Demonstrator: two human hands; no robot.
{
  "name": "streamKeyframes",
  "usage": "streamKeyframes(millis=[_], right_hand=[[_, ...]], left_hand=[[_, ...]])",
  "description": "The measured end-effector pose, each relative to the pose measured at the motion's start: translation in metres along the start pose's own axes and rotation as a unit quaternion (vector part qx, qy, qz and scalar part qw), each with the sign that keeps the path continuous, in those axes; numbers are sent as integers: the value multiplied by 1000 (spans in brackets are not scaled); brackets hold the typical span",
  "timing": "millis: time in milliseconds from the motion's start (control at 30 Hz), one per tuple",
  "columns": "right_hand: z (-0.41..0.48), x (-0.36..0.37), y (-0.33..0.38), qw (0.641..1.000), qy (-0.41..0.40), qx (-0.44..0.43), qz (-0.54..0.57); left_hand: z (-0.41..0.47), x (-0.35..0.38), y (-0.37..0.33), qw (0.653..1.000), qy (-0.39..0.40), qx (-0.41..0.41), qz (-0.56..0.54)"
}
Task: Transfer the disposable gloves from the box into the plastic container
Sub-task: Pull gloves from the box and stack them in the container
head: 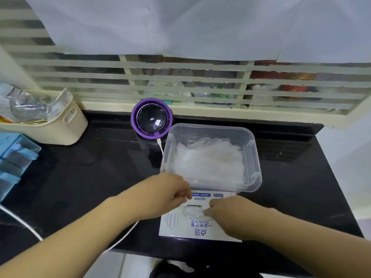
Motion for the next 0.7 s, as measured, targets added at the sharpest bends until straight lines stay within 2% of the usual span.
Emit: streamKeyframes(millis=[133,267,433,700], right_hand=[[19,11,6,998,-2,9,-64],[27,14,6,998,-19,1,-59],[18,15,5,996,-74,-40,-37],[15,35,-2,994,-54,-34,84]], left_hand=[[10,58,13,993,76,-27,82],[22,96,31,988,123,-66,71],[21,106,33,984,133,-77,86],[17,105,30,981,138,-68,120]])
Point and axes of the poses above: each hand's wrist, its own z-axis towards the middle knuckle, its own x-axis out of the palm, y = z × x, the point moved 10 cm from there along z, towards the middle knuckle, and after that the axes turned 13 degrees about y, right-handed, at the moved point
